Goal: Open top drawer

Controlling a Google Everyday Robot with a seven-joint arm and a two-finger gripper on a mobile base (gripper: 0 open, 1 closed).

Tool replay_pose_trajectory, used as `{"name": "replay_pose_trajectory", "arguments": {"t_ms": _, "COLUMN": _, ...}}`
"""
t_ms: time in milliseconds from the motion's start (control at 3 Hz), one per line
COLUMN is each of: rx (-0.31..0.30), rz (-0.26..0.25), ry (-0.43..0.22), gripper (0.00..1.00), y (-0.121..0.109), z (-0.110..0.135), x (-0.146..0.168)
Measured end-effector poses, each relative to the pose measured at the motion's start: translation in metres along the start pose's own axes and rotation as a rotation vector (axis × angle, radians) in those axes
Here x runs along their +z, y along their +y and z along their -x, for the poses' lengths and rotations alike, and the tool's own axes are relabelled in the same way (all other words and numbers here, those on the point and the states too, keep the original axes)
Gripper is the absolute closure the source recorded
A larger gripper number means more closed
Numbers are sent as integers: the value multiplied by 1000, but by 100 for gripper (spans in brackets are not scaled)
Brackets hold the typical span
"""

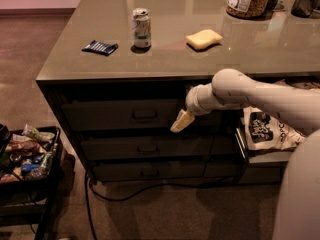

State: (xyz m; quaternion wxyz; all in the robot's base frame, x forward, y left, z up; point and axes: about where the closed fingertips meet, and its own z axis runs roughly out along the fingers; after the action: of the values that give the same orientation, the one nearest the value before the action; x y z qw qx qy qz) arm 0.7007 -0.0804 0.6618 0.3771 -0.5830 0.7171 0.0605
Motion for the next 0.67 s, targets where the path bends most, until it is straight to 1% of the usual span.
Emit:
{"name": "replay_pose_trajectory", "arguments": {"t_ms": 333, "rx": -1, "rz": 1, "ry": 81, "gripper": 0, "y": 0, "z": -8, "x": 11}}
{"name": "replay_pose_trajectory", "arguments": {"t_ms": 667, "rx": -1, "rz": 2, "ry": 81, "gripper": 0, "y": 0, "z": -8, "x": 11}}
